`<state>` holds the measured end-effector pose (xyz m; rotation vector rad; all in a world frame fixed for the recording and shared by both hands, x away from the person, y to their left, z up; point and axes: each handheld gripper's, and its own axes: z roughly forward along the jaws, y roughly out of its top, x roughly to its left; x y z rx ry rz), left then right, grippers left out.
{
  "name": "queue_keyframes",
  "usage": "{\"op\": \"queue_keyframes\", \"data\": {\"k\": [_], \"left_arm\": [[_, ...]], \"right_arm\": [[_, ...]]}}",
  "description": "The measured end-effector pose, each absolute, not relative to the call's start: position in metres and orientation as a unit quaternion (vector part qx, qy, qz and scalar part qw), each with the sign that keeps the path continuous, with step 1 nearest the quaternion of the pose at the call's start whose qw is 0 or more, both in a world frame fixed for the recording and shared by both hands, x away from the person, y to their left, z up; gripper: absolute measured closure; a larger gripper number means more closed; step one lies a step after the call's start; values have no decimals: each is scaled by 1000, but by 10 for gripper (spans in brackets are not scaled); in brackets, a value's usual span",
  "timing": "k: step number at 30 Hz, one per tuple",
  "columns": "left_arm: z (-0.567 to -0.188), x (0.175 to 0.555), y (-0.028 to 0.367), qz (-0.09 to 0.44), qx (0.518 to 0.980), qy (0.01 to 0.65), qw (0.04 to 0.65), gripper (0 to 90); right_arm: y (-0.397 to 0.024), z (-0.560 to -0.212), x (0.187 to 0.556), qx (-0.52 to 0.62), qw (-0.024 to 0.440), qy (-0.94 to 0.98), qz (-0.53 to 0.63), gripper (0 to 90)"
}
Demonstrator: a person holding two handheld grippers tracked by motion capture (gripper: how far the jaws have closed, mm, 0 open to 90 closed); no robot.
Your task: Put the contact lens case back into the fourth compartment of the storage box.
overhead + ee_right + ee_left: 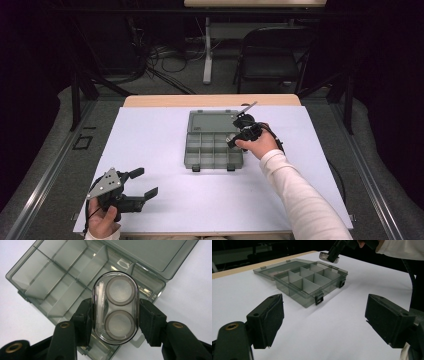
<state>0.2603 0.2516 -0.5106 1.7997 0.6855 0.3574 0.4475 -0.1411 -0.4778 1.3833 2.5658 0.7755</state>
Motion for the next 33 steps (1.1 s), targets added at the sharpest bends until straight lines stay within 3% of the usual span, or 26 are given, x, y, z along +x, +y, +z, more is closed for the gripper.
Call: {"op": "queue_keyframes", "data": {"k": [33], "left_arm": [[-511, 260, 251, 150, 763, 291, 557, 162]], "right_arm": [[-141, -498, 470, 460, 73, 837, 287, 485]]}}
